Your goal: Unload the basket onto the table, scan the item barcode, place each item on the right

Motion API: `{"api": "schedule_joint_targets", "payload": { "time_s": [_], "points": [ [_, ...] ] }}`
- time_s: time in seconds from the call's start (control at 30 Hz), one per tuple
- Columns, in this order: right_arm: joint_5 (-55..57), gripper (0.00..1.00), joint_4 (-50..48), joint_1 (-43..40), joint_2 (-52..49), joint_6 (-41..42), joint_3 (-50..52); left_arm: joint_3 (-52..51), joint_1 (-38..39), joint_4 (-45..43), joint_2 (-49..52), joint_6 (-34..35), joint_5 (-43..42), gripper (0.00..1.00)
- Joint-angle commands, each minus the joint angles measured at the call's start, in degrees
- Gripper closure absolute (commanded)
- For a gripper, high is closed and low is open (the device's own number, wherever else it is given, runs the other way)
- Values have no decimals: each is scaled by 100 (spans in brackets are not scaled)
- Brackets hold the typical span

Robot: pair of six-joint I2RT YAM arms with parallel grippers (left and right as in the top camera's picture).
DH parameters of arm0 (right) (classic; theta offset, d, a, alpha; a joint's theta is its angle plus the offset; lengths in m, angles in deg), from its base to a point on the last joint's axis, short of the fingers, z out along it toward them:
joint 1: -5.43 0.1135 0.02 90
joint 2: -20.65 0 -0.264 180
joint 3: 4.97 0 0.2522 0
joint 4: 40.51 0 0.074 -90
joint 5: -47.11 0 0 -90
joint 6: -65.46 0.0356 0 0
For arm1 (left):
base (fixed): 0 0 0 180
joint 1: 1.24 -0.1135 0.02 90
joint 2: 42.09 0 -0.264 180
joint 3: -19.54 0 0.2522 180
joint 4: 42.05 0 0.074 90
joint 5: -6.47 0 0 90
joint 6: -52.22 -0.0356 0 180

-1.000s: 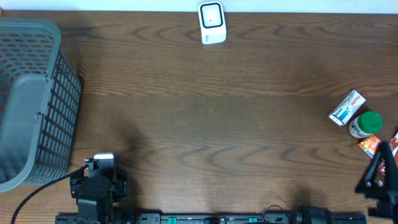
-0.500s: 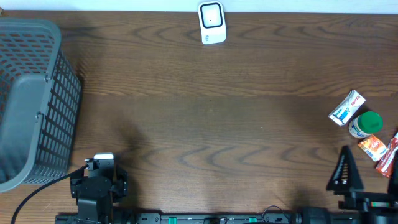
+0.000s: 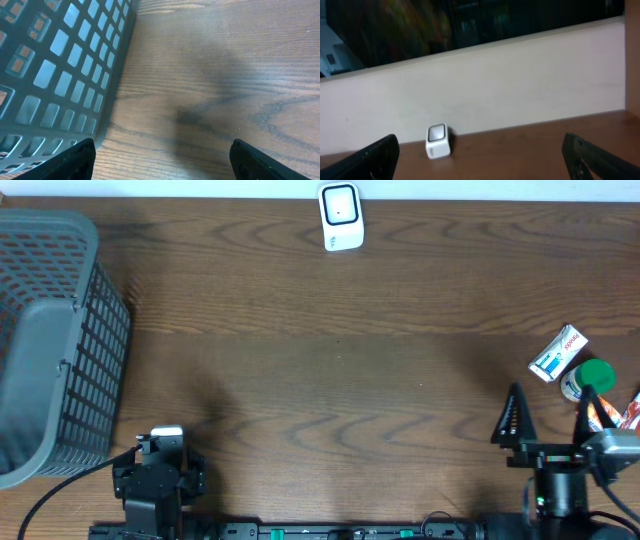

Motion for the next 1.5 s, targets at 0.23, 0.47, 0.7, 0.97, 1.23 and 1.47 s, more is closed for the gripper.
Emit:
{"api": "schedule_joint_targets", "payload": {
  "time_s": [0.23,0.47,0.7,0.97,1.23,1.47],
  "points": [
    [564,1,-214,603,326,138,918,46,-17,9,-9,50,15,14],
    [946,1,-426,890,328,140,1622,46,-17,9,-9,50,15,14],
    [929,1,-1388,916,330,142,2677,46,-17,9,-9,50,15,14],
    [925,1,-1598,914,330,98,3143,48,-17,9,-9,50,15,14],
    [931,1,-1585,914,330,-350,3143,46,-17,9,-9,50,15,14],
    [866,1,-1587,695,330,-402,3143,46,-17,9,-9,50,15,14]
  ]
}}
